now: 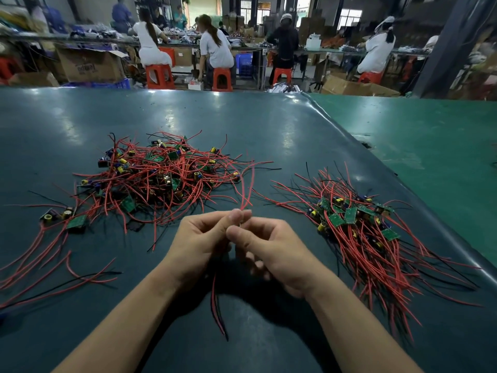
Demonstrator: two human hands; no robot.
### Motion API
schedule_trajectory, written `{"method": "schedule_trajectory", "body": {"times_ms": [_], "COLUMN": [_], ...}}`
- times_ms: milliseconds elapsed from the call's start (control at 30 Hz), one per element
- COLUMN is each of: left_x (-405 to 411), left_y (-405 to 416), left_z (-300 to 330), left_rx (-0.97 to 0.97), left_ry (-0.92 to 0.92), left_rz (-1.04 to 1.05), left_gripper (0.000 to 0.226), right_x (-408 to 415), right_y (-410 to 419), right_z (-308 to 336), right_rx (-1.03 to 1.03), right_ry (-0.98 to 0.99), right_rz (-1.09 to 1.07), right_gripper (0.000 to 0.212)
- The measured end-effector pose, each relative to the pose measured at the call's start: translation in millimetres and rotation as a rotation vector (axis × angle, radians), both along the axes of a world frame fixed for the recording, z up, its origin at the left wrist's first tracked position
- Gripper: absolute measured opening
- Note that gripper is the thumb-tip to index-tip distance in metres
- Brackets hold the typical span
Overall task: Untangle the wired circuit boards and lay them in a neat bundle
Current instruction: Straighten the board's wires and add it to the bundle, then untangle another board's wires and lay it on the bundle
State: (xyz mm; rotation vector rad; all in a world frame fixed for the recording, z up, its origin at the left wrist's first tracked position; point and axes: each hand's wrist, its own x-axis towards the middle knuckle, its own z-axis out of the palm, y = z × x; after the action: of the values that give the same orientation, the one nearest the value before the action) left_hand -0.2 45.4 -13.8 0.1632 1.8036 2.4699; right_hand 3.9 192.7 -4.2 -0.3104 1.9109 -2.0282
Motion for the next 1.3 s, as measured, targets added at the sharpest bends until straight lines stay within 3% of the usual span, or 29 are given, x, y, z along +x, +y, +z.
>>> {"method": "schedule_trajectory", "body": {"times_ms": [100,200,333,433,500,567,633,733,800,1000,1133,1200,1300], "left_x": [-1.8,-11.7,-20.1,-21.2,-19.6,-18.2,-18.7,-23.9,-26.7,-30.2,-22.3,-18.1,-9.3], "left_y": [3.1,0.4,-11.9,-14.8,-15.3,-17.0,-21.2,-33.3,-40.6,-48.6,-38.6,-31.0,-18.5], "left_z": [1.0,-1.0,-9.2,-11.2,-11.6,-12.0,-13.4,-17.4,-18.2,-14.4,-11.3,-8.3,-3.8], "left_rx": [-0.010,-0.011,-0.436,-0.567,-0.717,-0.889,-1.065,-1.290,-1.331,-1.212,-1.286,-1.180,-0.980], "left_ry": [-0.016,0.043,0.261,0.274,0.319,0.410,0.441,0.265,0.133,0.072,0.236,0.425,0.715], "left_rz": [-0.006,0.215,0.603,0.641,0.671,0.715,0.772,0.814,0.770,0.781,0.824,0.809,0.599], "left_gripper": [0.047,0.040,0.021,0.015,0.009,0.004,0.010,0.033,0.040,0.031,0.011,0.009,0.009], "right_x": [-0.7,-5.7,-14.7,-18.0,-17.6,-17.0,-17.2,-17.2,-15.8,-13.5,-14.2,-15.2,-15.8], "right_y": [-0.8,2.8,16.8,28.9,31.8,29.9,26.6,23.7,21.1,9.9,11.9,12.5,7.1], "right_z": [-0.9,4.2,18.7,22.8,20.3,15.7,12.0,9.6,9.3,6.2,6.6,5.2,2.2], "right_rx": [0.030,-0.133,-0.473,-0.712,-0.799,-0.802,-0.741,-0.609,-0.495,-0.331,-0.317,-0.278,-0.163], "right_ry": [0.060,0.156,0.226,0.185,0.103,-0.006,-0.096,-0.146,-0.142,-0.080,-0.090,-0.109,-0.162], "right_rz": [-0.092,-0.333,-0.713,-0.949,-1.012,-1.001,-0.932,-0.789,-0.721,-0.627,-0.612,-0.590,-0.474], "right_gripper": [0.018,0.006,0.014,0.014,0.028,0.035,0.029,0.018,0.024,0.025,0.026,0.025,0.025]}}
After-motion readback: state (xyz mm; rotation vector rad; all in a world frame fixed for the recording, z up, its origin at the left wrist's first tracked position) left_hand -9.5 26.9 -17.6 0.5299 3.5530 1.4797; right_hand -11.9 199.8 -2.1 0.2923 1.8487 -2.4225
